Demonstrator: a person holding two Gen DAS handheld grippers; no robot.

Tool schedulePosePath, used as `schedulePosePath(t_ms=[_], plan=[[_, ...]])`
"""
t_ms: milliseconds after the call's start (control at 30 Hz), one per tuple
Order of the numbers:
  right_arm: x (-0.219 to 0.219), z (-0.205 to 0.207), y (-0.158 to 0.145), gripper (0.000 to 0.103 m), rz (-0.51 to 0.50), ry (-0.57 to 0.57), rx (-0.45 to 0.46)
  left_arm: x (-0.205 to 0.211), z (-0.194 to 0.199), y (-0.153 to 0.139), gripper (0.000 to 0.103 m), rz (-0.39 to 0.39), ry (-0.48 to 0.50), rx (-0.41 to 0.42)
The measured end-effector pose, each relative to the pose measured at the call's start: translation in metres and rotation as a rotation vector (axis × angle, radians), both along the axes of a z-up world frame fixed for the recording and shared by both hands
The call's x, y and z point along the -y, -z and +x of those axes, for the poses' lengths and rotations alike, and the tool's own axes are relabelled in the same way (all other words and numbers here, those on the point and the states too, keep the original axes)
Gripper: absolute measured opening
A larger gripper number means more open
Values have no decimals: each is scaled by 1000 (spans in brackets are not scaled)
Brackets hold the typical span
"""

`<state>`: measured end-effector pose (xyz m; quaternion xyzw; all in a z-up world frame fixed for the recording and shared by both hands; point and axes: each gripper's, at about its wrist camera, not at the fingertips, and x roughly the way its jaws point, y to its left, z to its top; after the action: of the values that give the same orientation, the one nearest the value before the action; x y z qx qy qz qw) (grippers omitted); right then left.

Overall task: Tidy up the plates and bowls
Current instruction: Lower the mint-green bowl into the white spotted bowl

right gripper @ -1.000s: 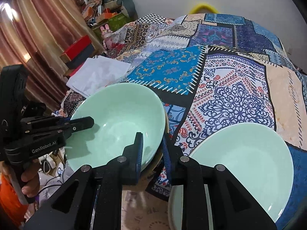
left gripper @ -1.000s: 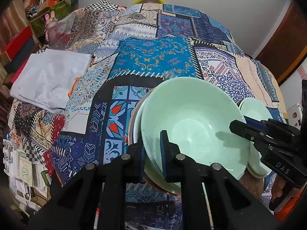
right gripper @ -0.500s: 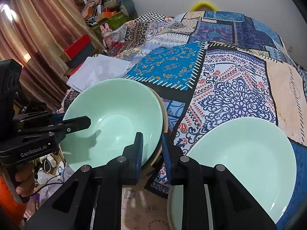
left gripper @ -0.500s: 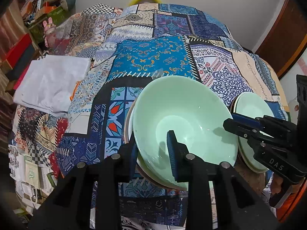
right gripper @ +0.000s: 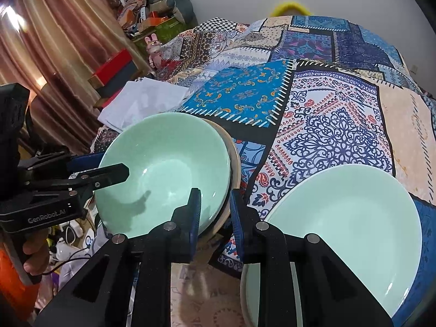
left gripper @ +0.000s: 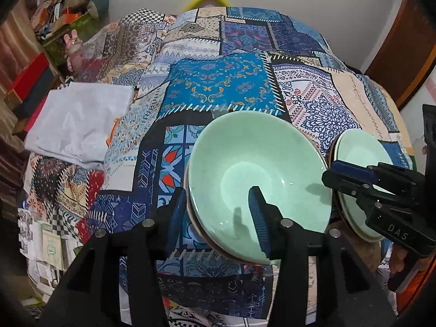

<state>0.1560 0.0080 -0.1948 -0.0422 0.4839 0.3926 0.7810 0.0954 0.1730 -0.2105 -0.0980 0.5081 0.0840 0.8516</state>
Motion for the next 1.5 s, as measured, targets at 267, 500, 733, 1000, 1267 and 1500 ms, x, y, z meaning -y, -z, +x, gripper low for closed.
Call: schedulePosePath(t_ms=[267,500,733,1000,1267,1500], plan=[[4,5,1,27,-11,14,3,-20,-13,8,54,-36,-43,11],[-2,14,8,31,-26,20,-17,-27,-12,27,55,-148,-47,-8],[-15,15,18,31,-49,-5,-29,-22,-4,44,55,-180,-30,-48],[-27,14,30,31,-80,-45,-55,-22,0,55,50,-212,-22,-50],[-37,13,36,31,-94,-49,-43,-19,0,54,42,-218,-14,-35],[-34,12,36,29,-91,-32,-24,-11,-2,51,43,-153,-11,-7]])
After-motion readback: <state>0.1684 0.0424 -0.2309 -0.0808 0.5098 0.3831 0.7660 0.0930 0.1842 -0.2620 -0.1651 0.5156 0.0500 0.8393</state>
